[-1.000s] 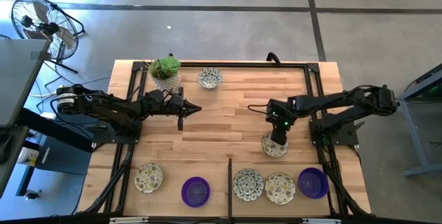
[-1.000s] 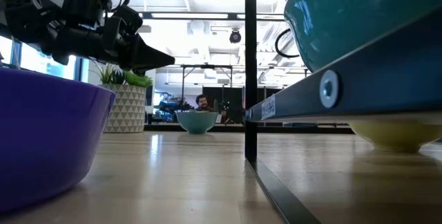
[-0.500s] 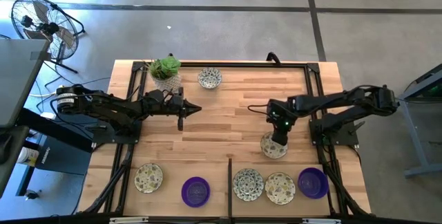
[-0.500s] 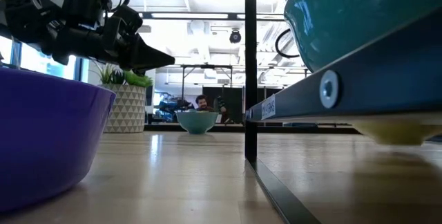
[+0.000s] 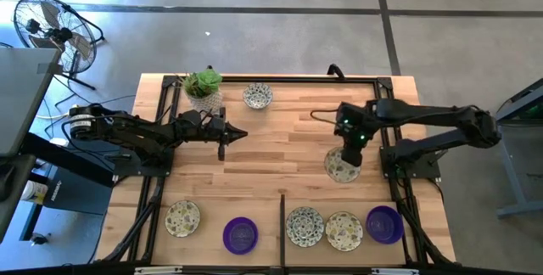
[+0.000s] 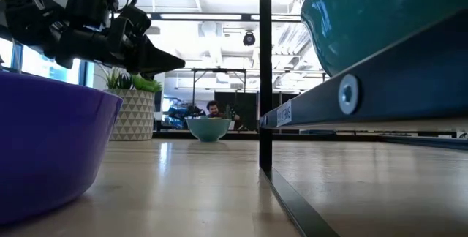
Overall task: Pick & Place Mini bowls
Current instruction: Stack the top yellow patterned bowl on the yellow patterned bowl on the shelf, then stack the yellow patterned bowl on the yellow patterned bowls on the shelf
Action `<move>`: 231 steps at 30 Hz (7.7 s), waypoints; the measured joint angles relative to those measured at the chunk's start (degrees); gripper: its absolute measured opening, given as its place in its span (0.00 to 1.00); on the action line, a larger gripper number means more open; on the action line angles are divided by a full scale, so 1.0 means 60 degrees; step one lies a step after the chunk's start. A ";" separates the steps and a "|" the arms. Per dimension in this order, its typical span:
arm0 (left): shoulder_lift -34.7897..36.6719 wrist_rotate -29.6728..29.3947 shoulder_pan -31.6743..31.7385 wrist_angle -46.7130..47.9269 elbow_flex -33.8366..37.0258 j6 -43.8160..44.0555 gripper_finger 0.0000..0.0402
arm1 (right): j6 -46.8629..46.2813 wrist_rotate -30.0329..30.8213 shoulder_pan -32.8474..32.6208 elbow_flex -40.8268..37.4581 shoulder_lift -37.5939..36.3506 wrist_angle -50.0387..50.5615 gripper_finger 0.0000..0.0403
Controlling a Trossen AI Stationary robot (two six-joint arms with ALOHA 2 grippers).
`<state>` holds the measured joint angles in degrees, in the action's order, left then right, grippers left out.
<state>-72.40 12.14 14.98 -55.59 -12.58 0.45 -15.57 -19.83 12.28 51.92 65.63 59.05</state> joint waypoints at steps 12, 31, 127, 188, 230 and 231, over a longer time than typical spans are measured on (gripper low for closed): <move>0.0000 0.0011 0.0000 -0.0069 0.0000 0.0000 0.03 | -0.2663 0.0324 -0.2581 0.1915 -0.0270 0.0539 0.02; 0.0000 0.0062 -0.0003 -0.0069 0.0000 0.0044 0.03 | -0.8377 0.2310 -0.7322 0.1934 0.0139 -0.0602 0.03; 0.0000 0.0047 0.0000 -0.0069 0.0002 0.0200 0.03 | -0.9654 -0.0086 -0.7017 -0.0037 0.1295 -0.3300 0.35; 0.1956 -0.0251 -0.0004 0.9032 -0.2692 0.0104 0.03 | 0.2798 0.2178 -0.0423 -0.5996 0.0269 -1.7752 0.00; 0.1303 0.1092 -0.6534 1.8737 -0.5169 0.5002 0.35 | 0.2856 0.2204 -0.0428 -0.5987 0.0269 -1.7461 0.01; 0.1208 0.1118 -0.6678 1.8740 -0.5169 0.5002 0.35 | 0.2857 0.2207 -0.0428 -0.5985 0.0269 -1.7460 0.01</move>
<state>-65.15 18.85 -25.08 56.85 -43.59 30.46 1.57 -6.59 9.71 16.01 67.24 -45.71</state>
